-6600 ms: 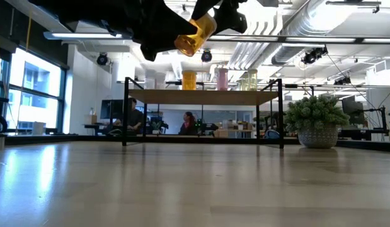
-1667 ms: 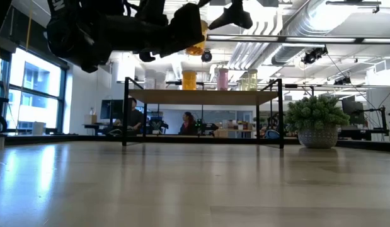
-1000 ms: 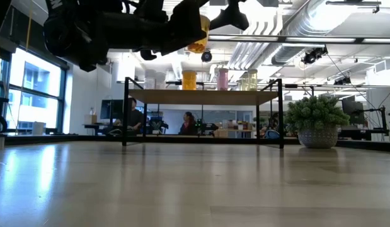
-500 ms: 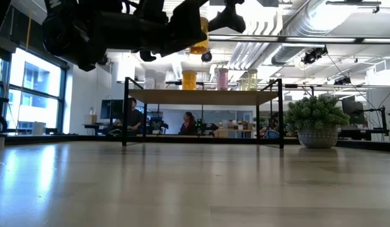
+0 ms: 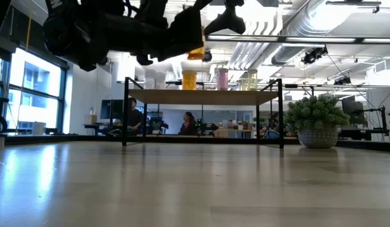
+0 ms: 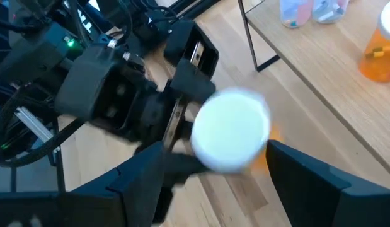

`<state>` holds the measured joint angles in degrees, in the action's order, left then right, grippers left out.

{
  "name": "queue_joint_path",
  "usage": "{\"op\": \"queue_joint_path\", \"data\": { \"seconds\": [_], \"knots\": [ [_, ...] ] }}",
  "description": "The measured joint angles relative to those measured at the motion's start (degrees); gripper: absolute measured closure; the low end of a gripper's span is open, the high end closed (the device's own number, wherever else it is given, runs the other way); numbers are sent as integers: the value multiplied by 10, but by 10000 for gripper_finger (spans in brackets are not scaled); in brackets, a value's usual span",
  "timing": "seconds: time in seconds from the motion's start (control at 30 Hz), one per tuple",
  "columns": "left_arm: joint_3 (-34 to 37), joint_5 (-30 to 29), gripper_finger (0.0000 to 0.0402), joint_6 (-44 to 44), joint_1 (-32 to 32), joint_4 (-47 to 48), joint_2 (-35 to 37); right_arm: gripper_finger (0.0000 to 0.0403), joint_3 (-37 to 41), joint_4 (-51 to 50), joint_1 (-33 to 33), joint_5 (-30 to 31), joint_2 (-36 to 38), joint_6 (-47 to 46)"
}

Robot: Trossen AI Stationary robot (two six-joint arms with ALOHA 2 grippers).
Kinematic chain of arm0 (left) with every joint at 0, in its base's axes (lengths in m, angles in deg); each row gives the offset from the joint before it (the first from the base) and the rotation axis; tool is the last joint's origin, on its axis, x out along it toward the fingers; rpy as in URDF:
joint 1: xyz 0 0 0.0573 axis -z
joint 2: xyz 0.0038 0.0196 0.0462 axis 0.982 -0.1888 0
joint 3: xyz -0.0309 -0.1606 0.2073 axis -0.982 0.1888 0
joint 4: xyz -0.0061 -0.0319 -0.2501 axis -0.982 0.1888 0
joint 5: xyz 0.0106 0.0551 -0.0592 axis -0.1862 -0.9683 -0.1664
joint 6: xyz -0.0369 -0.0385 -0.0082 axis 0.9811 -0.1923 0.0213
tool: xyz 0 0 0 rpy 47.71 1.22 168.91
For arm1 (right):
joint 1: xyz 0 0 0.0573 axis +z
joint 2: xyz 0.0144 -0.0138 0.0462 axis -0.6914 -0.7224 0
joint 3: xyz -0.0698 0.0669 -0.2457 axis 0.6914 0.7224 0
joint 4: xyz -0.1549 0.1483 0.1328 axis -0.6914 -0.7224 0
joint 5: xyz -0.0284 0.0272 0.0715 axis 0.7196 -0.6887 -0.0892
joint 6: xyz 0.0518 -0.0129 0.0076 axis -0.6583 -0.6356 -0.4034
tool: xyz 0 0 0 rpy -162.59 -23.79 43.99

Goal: Pick and place medicine bottles onto shelf by color
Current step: Put the orange pill bottle aligned with the other orange pill bottles on the shelf

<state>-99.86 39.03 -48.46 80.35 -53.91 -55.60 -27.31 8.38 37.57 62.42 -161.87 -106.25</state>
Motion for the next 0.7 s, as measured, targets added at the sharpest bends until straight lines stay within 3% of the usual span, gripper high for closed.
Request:
{"op": "queue_joint_path", "data": {
  "seconds": [0.43,0.7],
  "knots": [
    [4,-124,236,22,-4,20,0,139,-1,-6,-20,-4,47,36],
    [4,-100,236,77,-35,73,0,139,-1,-12,-21,-2,64,64]
  ]
}}
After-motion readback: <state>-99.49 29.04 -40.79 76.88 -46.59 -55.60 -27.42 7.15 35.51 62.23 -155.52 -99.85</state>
